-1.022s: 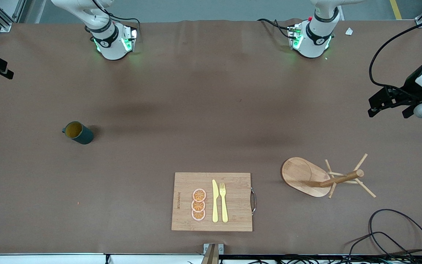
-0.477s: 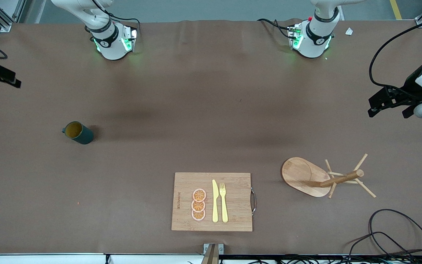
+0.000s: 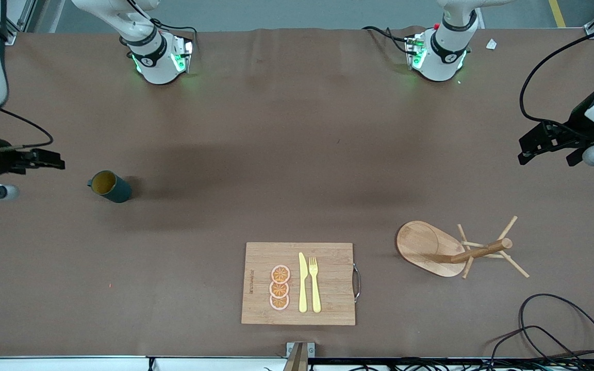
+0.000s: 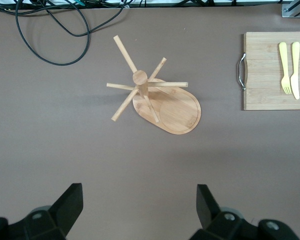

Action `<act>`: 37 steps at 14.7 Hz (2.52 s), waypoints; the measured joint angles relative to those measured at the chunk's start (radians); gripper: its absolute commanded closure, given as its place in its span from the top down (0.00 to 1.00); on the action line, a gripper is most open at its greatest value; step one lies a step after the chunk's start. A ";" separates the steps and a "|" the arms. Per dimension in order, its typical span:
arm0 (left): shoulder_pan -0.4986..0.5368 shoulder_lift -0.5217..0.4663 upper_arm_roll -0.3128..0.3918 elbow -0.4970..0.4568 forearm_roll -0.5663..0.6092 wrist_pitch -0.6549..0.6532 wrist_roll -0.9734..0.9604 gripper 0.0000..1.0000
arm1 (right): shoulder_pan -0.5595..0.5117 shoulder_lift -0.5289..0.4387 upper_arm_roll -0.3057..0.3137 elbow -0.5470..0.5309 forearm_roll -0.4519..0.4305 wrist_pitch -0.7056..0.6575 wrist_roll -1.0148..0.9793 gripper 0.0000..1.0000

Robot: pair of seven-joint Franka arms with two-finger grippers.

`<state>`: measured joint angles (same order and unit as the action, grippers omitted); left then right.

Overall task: Pass cup and hang on rack
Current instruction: 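Reach the right gripper down to the teal mug, then grasp the teal mug body with the right gripper and lift it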

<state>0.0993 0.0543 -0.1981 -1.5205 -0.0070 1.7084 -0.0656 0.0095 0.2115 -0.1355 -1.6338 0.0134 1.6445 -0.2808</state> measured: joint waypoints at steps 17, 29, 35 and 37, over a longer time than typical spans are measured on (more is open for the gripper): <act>0.000 0.007 0.000 0.000 0.000 -0.003 0.000 1.00 | -0.090 0.164 -0.004 -0.449 0.104 0.637 -0.616 0.05; 0.000 0.007 0.000 0.000 0.000 -0.003 0.000 1.00 | 0.175 0.026 0.014 -0.377 0.118 0.403 -0.231 0.00; 0.000 0.007 0.000 0.000 0.000 -0.003 0.000 1.00 | 0.456 0.023 0.021 -0.326 0.119 0.427 0.014 0.00; 0.000 0.007 0.000 0.000 0.000 -0.003 0.000 1.00 | 0.530 0.043 0.021 -0.291 0.119 0.443 0.133 0.00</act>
<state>0.0991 0.0616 -0.1984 -1.5206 -0.0070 1.7050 -0.0658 0.5399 0.2549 -0.1141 -1.9247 0.1320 2.0871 -0.1482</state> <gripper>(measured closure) 0.000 0.960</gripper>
